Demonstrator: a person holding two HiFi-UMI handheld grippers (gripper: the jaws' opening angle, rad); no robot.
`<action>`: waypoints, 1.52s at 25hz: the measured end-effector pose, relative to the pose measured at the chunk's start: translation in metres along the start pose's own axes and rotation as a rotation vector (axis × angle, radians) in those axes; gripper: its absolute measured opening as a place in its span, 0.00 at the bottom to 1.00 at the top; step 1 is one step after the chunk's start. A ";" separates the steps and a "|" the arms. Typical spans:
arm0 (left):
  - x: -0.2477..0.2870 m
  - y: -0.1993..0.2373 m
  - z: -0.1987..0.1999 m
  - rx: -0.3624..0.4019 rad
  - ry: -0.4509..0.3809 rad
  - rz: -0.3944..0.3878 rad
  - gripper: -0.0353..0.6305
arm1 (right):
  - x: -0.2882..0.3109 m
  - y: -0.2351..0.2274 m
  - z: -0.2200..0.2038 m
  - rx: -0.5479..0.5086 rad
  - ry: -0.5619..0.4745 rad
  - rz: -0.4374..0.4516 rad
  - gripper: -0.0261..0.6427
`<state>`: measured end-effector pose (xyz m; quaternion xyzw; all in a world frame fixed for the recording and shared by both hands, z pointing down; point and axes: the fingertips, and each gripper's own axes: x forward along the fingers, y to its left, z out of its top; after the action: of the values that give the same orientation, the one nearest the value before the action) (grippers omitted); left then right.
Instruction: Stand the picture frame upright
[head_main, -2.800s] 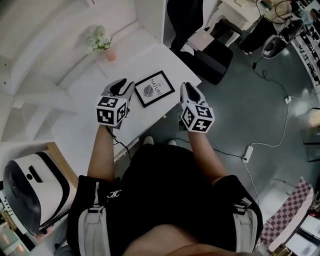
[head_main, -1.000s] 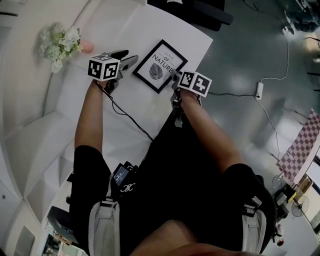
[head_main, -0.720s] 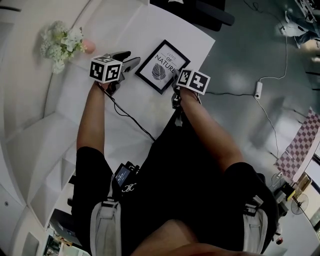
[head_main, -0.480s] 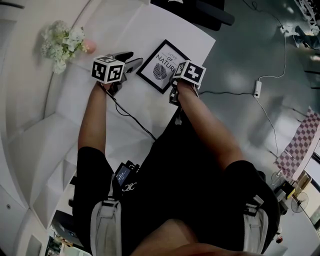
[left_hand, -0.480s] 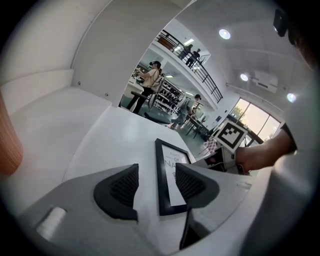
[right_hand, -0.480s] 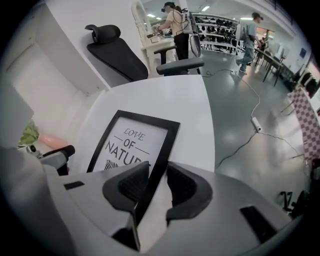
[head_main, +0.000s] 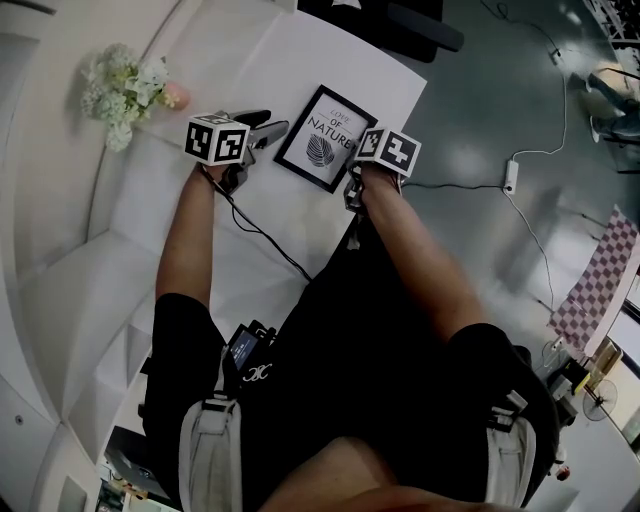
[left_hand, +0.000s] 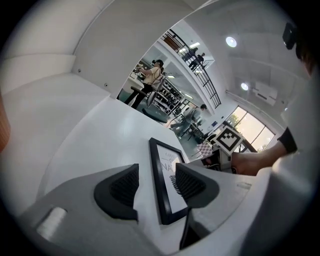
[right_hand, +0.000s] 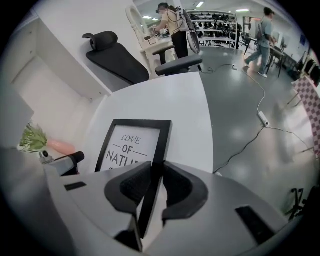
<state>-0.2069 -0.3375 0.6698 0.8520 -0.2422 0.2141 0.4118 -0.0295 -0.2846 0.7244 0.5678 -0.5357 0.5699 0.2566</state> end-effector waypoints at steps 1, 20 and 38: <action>0.001 -0.002 -0.002 -0.013 0.005 -0.015 0.41 | -0.001 0.000 0.000 0.004 0.000 0.018 0.16; 0.010 -0.037 -0.009 -0.361 -0.028 -0.243 0.41 | -0.003 -0.004 0.000 0.024 0.045 0.348 0.14; 0.022 -0.060 -0.011 -0.308 0.029 -0.117 0.17 | 0.003 0.002 -0.002 0.021 0.055 0.477 0.14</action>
<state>-0.1558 -0.3011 0.6525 0.7881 -0.2161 0.1625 0.5530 -0.0330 -0.2844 0.7265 0.4120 -0.6415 0.6353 0.1231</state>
